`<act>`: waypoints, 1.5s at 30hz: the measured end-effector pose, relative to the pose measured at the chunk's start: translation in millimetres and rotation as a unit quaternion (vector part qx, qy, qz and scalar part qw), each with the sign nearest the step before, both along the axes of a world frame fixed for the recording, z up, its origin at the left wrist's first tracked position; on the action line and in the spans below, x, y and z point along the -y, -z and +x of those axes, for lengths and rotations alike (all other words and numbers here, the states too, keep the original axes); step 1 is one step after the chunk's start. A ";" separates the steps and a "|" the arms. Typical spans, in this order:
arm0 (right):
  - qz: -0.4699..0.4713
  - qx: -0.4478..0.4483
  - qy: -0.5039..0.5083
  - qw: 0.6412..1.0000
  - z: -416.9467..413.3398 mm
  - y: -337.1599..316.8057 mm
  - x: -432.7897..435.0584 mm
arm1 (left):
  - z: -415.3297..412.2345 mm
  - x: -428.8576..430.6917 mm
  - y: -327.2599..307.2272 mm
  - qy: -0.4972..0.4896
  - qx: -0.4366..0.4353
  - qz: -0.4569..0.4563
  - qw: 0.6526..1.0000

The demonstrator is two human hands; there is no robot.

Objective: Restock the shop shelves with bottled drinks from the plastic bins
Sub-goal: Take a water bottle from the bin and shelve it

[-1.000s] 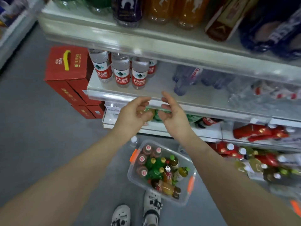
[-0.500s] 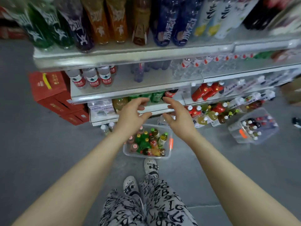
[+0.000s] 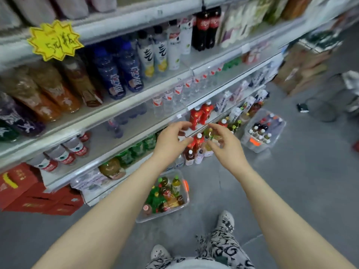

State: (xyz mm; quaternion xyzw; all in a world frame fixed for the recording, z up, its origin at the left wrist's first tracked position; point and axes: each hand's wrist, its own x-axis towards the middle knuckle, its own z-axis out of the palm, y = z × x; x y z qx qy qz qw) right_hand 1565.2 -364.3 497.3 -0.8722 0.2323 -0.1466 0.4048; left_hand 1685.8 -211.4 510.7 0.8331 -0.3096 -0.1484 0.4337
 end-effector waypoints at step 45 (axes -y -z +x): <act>0.059 -0.115 0.150 0.980 -25.5 50.1 816.3 | 49.2 865.2 88.1 0.210 -0.044 0.035 0.976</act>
